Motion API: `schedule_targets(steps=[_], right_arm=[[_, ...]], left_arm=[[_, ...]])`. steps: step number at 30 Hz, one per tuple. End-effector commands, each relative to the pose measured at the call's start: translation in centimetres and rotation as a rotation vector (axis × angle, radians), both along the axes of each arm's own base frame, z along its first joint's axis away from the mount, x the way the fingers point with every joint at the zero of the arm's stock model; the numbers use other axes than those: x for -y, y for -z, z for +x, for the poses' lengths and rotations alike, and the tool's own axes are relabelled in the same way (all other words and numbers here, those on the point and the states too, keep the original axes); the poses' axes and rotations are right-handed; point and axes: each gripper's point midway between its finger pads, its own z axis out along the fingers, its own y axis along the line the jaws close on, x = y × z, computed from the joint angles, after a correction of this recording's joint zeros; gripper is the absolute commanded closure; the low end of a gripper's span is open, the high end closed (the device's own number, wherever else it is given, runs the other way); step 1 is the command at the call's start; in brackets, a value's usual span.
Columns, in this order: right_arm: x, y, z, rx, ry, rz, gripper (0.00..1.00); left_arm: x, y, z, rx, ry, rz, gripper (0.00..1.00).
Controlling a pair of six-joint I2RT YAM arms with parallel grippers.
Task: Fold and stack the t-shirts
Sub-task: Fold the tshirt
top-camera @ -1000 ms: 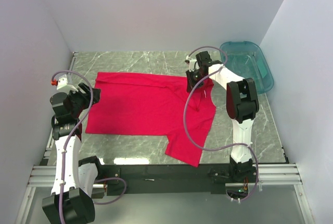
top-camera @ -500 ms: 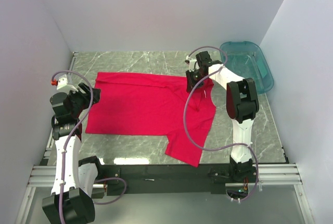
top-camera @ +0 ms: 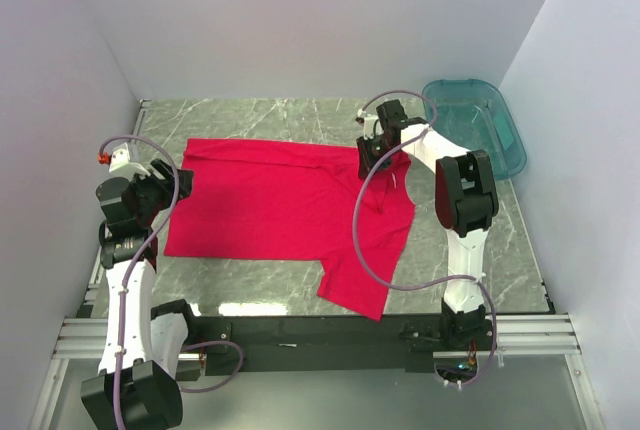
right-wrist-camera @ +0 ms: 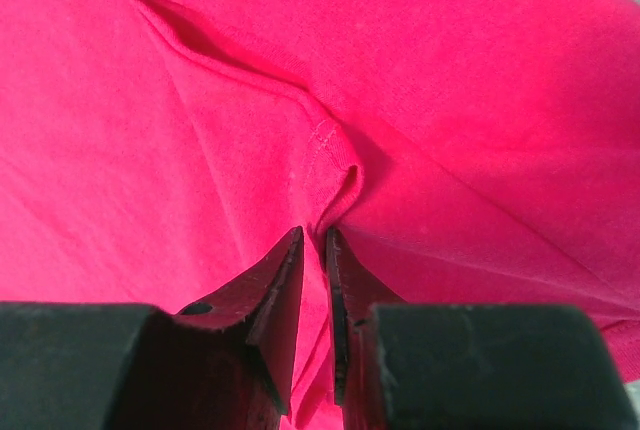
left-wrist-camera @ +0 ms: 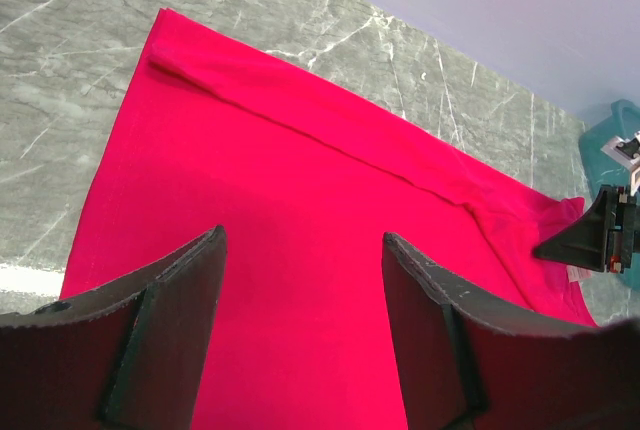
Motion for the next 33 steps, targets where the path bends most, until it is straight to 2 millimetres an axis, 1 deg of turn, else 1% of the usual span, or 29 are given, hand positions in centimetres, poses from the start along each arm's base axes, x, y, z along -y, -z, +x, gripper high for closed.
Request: schedule_targets(steps=[1,4,11,13,20,21,28,33], right_arm=[[-0.8,-3.5,0.3,0.086,-0.030,0.043,0.77],[-0.9,-3.7,0.3,0.089,-0.034,0.044,0.77],[-0.8,-3.3,0.3,0.083,-0.028,0.032,0.77],[-0.9,-3.3,0.3,0.084,-0.028,0.033,0.78],[-1.2,-3.5,0.2,0.086,-0.039,0.032,0.93],[-1.4,-3.5,0.1,0.085,-0.041,0.033,1.00],[-2.3,-4.4,-0.3,0.103,-0.071,0.058,1.00],[-2.9,-4.7,-0.7,0.105,-0.091,0.071,1.00]], left_arm=[[0.1,-0.3,0.2,0.028,0.018,0.020,0.31],[0.1,-0.3,0.2,0.028,0.016,0.020,0.31],[0.1,-0.3,0.2,0.026,0.016,0.020,0.31],[0.1,-0.3,0.1,0.026,0.015,0.020,0.31],[0.1,-0.3,0.1,0.026,0.015,0.020,0.31],[0.1,-0.2,0.1,0.025,0.015,0.020,0.31],[0.1,-0.4,0.1,0.027,0.014,0.019,0.31],[0.0,-0.3,0.1,0.026,0.014,0.022,0.31]])
